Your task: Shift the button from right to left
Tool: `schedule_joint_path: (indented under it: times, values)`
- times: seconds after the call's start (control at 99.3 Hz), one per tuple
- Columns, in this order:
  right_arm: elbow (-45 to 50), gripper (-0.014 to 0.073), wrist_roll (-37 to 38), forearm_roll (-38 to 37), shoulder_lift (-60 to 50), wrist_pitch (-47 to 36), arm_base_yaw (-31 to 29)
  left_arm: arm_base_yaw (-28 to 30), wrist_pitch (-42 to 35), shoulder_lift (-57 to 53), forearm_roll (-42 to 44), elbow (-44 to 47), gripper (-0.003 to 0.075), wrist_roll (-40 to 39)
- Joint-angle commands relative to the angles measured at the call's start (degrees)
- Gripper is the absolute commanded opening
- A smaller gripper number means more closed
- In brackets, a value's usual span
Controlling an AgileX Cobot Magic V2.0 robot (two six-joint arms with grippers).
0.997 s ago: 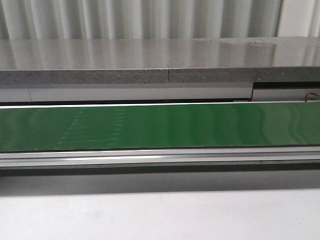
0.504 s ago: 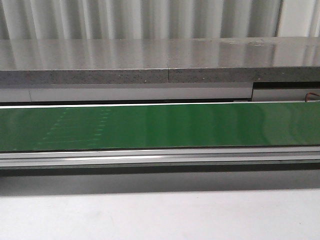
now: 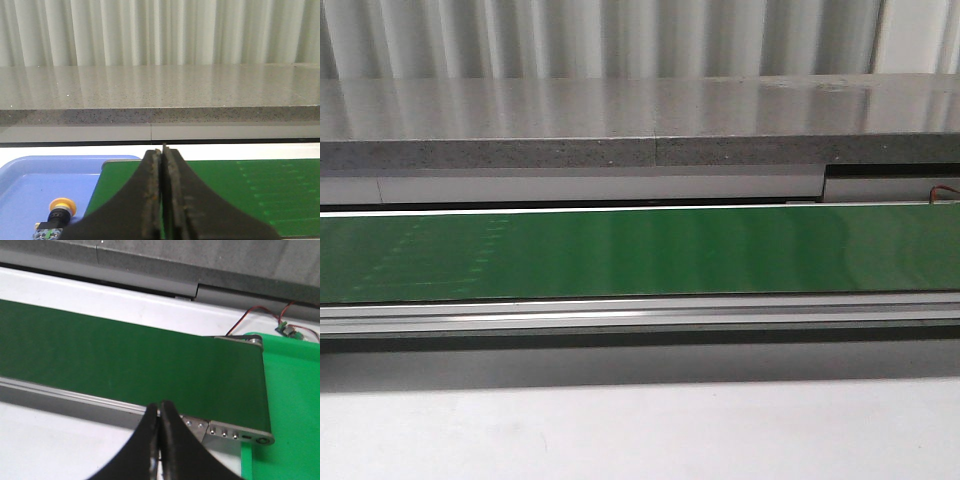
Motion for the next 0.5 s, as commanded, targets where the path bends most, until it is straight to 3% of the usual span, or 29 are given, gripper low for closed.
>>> schedule_joint_path:
  times: [0.0,0.111,0.332,0.494]
  values:
    - [0.8,-0.0067,0.5,-0.1,-1.8,-8.3,0.9,-0.6,-4.8,-1.8,-0.4,1.5,-0.0020,-0.7]
    - [5.4,-0.0067,3.8,-2.4,-5.8,-13.3,2.4,-0.6,-4.8,-1.8,-0.4,1.5,-0.0020,-0.7]
    - [15.5,-0.0067,18.9,-12.5,-15.3,-21.3,4.6,-0.6,-4.8,-1.8,-0.4,1.5,-0.0020,-0.7]
    - [21.4,-0.0067,22.0,-14.0,-21.3,-26.1,4.6,-0.6,-4.8,-1.8,-0.4,1.5,-0.0020,-0.7]
